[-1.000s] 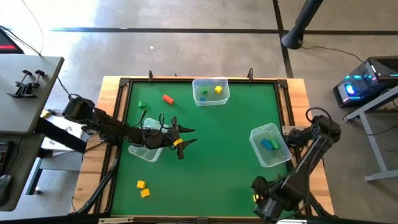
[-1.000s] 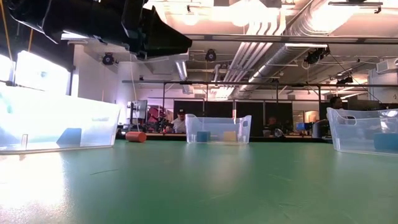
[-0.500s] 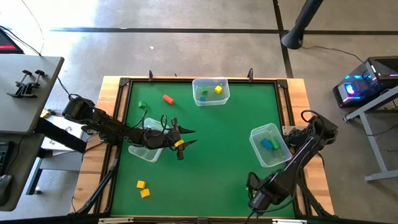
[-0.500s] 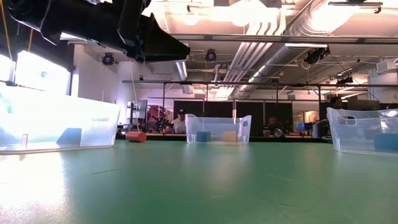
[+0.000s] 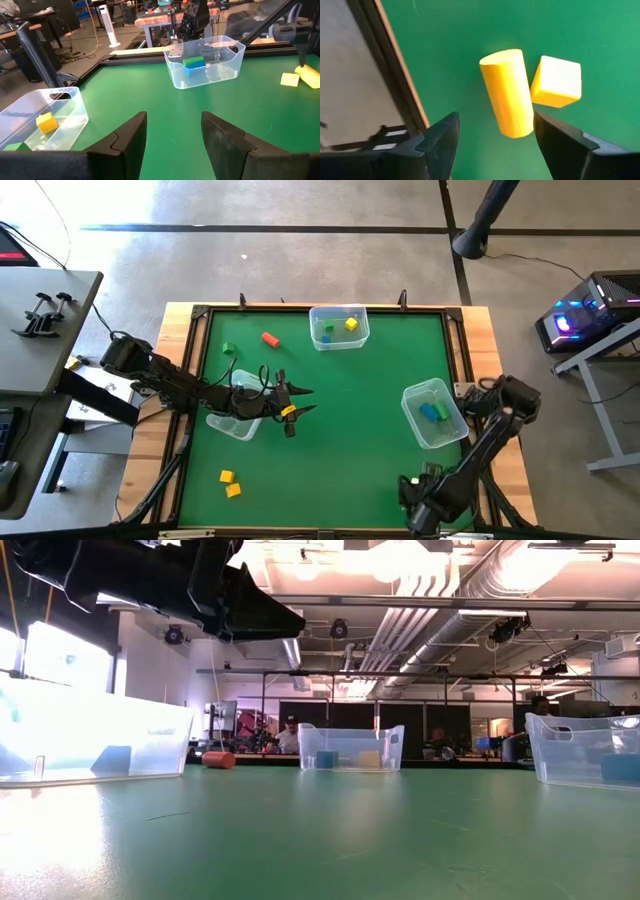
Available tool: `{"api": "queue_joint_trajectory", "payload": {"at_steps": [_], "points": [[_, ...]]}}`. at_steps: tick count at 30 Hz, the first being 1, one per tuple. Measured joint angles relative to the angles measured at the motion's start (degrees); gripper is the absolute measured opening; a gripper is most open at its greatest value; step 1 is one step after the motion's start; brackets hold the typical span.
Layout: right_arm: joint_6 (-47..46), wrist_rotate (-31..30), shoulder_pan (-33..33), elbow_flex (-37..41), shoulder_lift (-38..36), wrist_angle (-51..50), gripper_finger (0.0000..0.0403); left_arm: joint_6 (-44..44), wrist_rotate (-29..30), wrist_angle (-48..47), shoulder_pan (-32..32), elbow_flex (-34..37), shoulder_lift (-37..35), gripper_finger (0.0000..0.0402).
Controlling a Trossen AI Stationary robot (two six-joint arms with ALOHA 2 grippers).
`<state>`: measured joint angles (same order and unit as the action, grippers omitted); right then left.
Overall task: Sort blocks by size
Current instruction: Put the yellow cylindrical block into the bottom right transparent bin
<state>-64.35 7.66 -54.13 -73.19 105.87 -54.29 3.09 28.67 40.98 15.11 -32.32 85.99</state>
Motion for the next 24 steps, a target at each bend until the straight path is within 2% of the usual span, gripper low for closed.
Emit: {"api": "queue_joint_trajectory", "payload": {"at_steps": [14, 18, 24], "points": [[0.16, -1.95, -1.07, 0.00, 5.50, -0.35, 0.0242, -0.04, 0.00, -0.02, 0.00, 0.00, 0.01, 0.0172], [-1.08, -3.72, -1.07, 0.00, 5.50, -0.32, 0.0207, -0.04, 0.00, -0.03, 0.00, 0.00, 0.01, 0.0172], [-3.79, -3.82, -1.07, 0.00, 5.53, -0.30, 0.0129, -0.04, 0.00, -0.05, -0.01, 0.00, 0.01, 0.0172]]}}
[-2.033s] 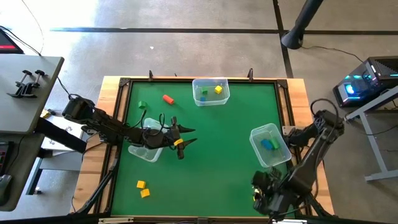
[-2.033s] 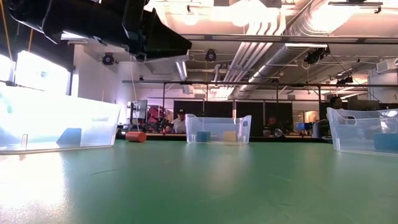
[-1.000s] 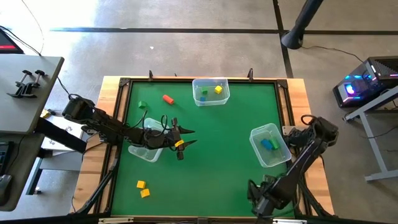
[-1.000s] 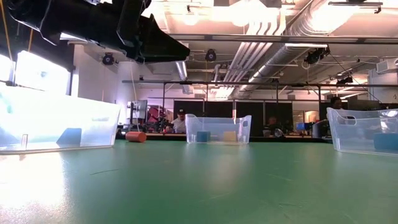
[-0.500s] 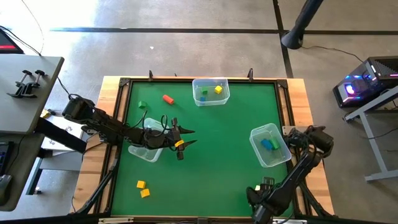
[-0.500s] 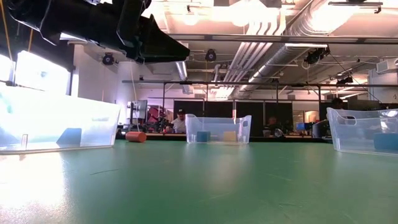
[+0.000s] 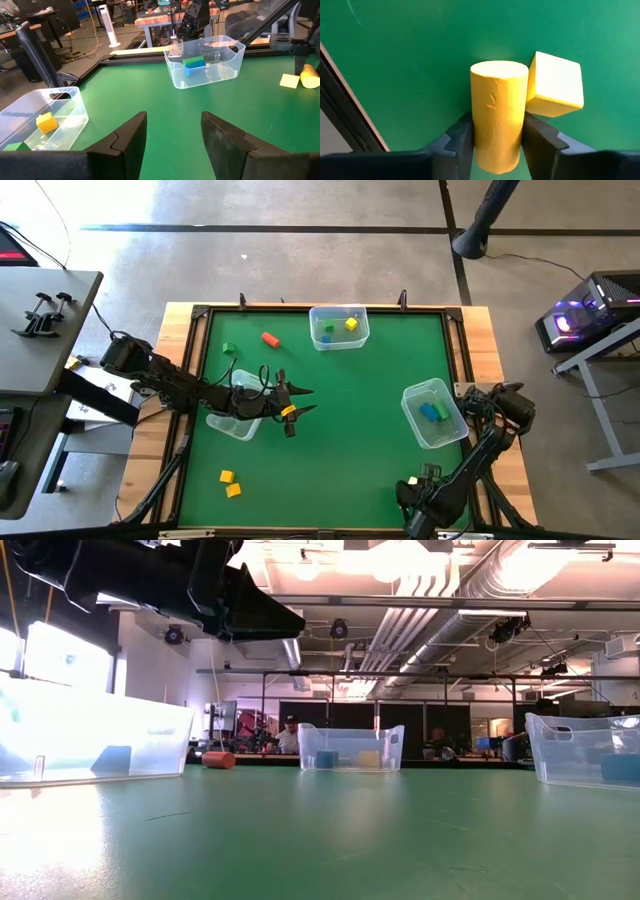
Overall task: Sort blocks by size
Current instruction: Put the yellow cylindrical block into the bottom right transparent bin
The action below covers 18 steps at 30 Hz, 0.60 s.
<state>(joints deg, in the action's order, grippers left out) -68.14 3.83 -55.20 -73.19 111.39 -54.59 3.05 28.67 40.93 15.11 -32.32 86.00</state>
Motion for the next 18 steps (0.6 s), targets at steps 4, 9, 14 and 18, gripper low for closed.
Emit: {"api": "queue_joint_trajectory", "payload": {"at_steps": [4, 9, 14, 18], "points": [[-0.39, 0.74, 0.00, 0.00, -0.02, 1.08, 0.0126, 0.00, 0.00, -0.01, 0.00, 0.00, 0.00, 0.0172], [0.08, 4.47, 0.46, -0.02, -0.29, 4.93, 0.0126, -0.36, 0.00, -0.02, 0.01, 0.00, 0.00, 0.0172], [2.68, 2.15, 2.52, 0.00, -2.82, 11.31, 0.0126, -0.54, 0.00, -0.02, 0.01, 0.00, 0.00, 0.0172], [6.80, -8.89, 4.32, 0.00, -7.44, 11.05, 0.0126, -0.90, 0.00, -0.02, 0.01, 0.00, 0.00, 0.0172]]}}
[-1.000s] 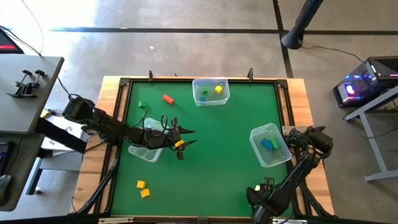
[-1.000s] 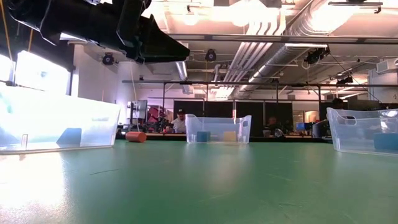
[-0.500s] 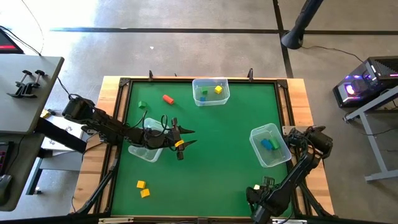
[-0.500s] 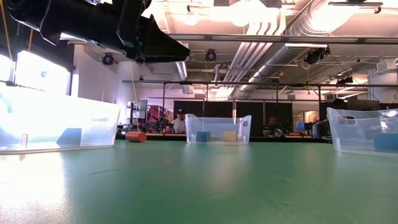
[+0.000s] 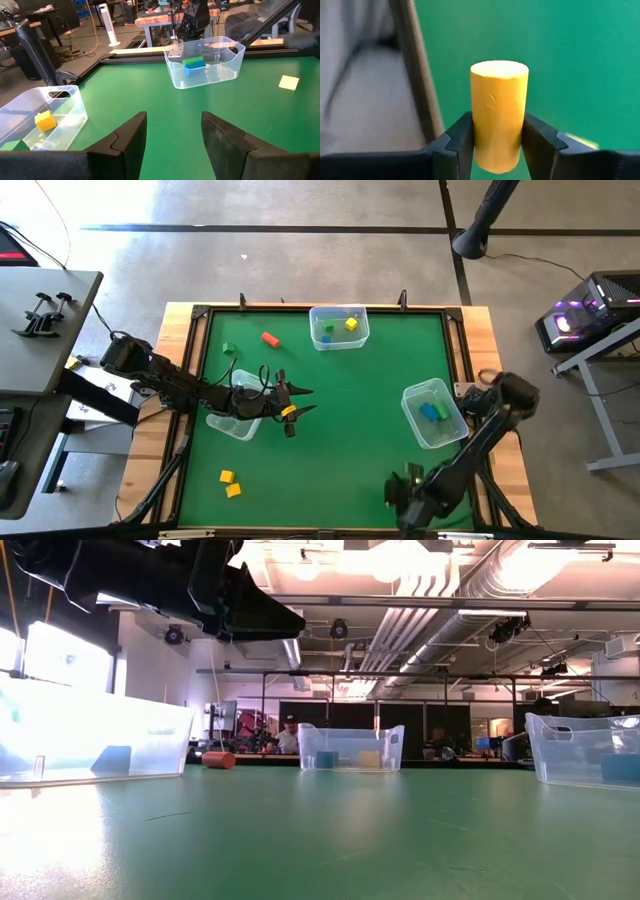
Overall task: Sort blocks by size
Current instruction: Put the yellow cylindrical block into the bottom right transparent bin, then put the yellow triangular block into the bottom left transparent bin
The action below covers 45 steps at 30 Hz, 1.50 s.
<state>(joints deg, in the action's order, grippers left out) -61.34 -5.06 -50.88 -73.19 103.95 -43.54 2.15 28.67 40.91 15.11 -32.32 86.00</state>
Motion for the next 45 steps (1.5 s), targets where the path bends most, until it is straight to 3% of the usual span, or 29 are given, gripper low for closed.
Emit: {"api": "queue_joint_trajectory", "payload": {"at_steps": [5, 8, 13, 16, 21, 29, 45], "points": [[-1.17, -25.45, 0.28, -0.02, -9.00, -16.63, 0.0126, -0.02, -0.12, -0.20, -0.02, 0.00, 0.00, 0.0172], [-12.09, -28.76, 1.07, -0.02, -14.28, -31.83, 0.0126, -0.14, -1.67, -0.25, 0.00, 0.00, 0.00, 0.0172], [-25.80, -20.33, 5.01, 0.04, -20.58, -46.88, 0.0126, -0.20, -2.16, -0.28, 0.00, 0.00, 0.00, 0.0172], [-24.48, -14.38, 8.28, 3.88, -25.40, -43.32, 0.0126, -0.50, -2.18, -0.28, 0.00, 0.00, 0.00, 0.0172], [-23.72, -2.11, 13.83, 17.95, -34.14, -40.58, 0.0126, -1.03, -2.19, -0.38, 0.02, 0.00, 0.02, 0.0172], [-17.99, 5.26, 23.10, 35.09, -45.16, -21.21, 0.0126, -1.03, -2.19, -0.55, 0.00, 0.00, 0.02, 0.0172], [-9.31, 9.34, 29.88, 35.56, -42.92, -20.05, 0.0168, -4.67, -2.16, -0.72, 1.12, 0.00, 0.02, 0.0172]]}}
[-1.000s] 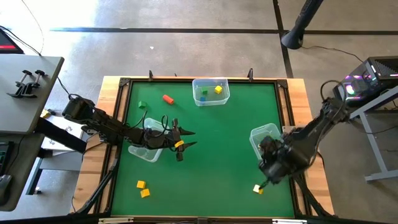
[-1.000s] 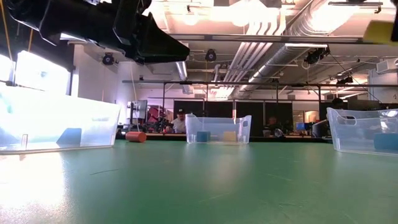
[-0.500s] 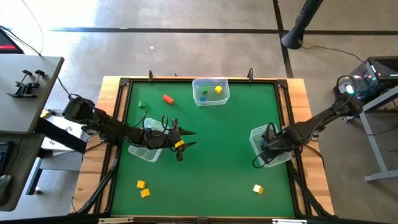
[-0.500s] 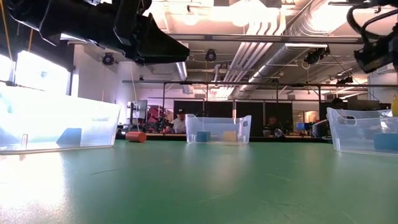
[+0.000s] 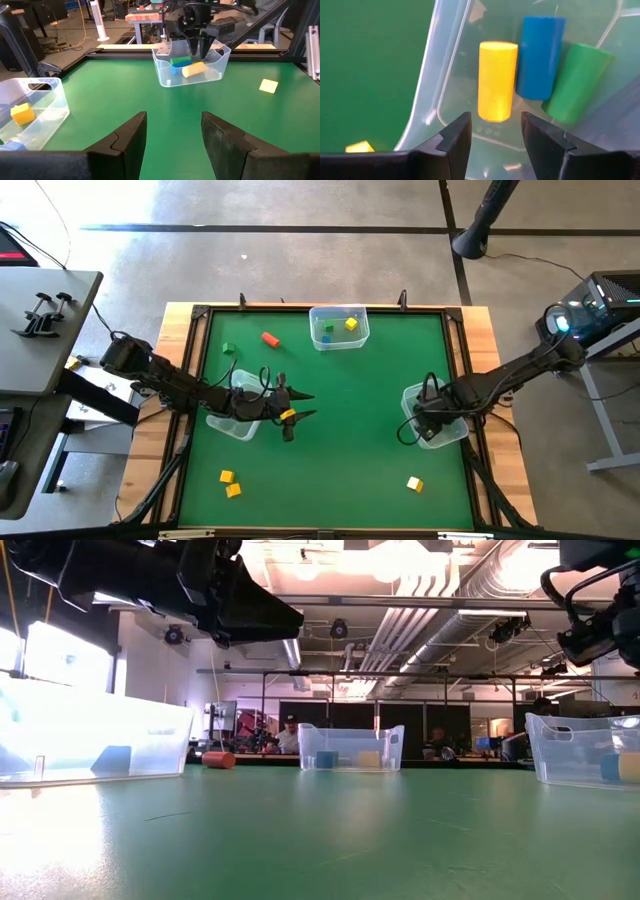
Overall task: Sort blocks by size
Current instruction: Put the yellow triangular block into the bottom left transparent bin
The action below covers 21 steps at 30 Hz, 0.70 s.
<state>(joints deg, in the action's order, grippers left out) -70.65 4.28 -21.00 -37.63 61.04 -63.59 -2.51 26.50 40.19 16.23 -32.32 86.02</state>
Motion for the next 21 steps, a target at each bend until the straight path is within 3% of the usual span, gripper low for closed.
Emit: {"api": "queue_joint_trajectory", "payload": {"at_steps": [10, 14, 17, 19, 21], "points": [[10.64, -0.24, 3.15, -5.81, 0.15, -6.16, 0.0187, -3.29, 2.22, 1.54, 2.59, 0.00, 0.04, 0.0172], [18.29, -9.75, 3.29, -12.37, 0.15, -5.93, 0.0188, 0.38, 2.51, 10.00, 4.69, 0.00, 0.04, 0.0172], [27.45, -19.84, 2.58, -15.70, 0.11, 1.18, 0.0188, 6.26, 2.19, 18.72, 6.90, -0.02, 0.04, 0.0172], [35.72, -21.81, 2.62, -16.11, 0.11, 9.61, 0.0188, 10.49, 2.83, 20.01, 8.72, -1.17, -0.04, 0.0172], [45.87, -21.79, 2.63, -14.78, 0.11, 21.92, 0.0188, 15.54, 7.11, 15.90, 10.98, -3.89, -0.04, 0.0172]]}}
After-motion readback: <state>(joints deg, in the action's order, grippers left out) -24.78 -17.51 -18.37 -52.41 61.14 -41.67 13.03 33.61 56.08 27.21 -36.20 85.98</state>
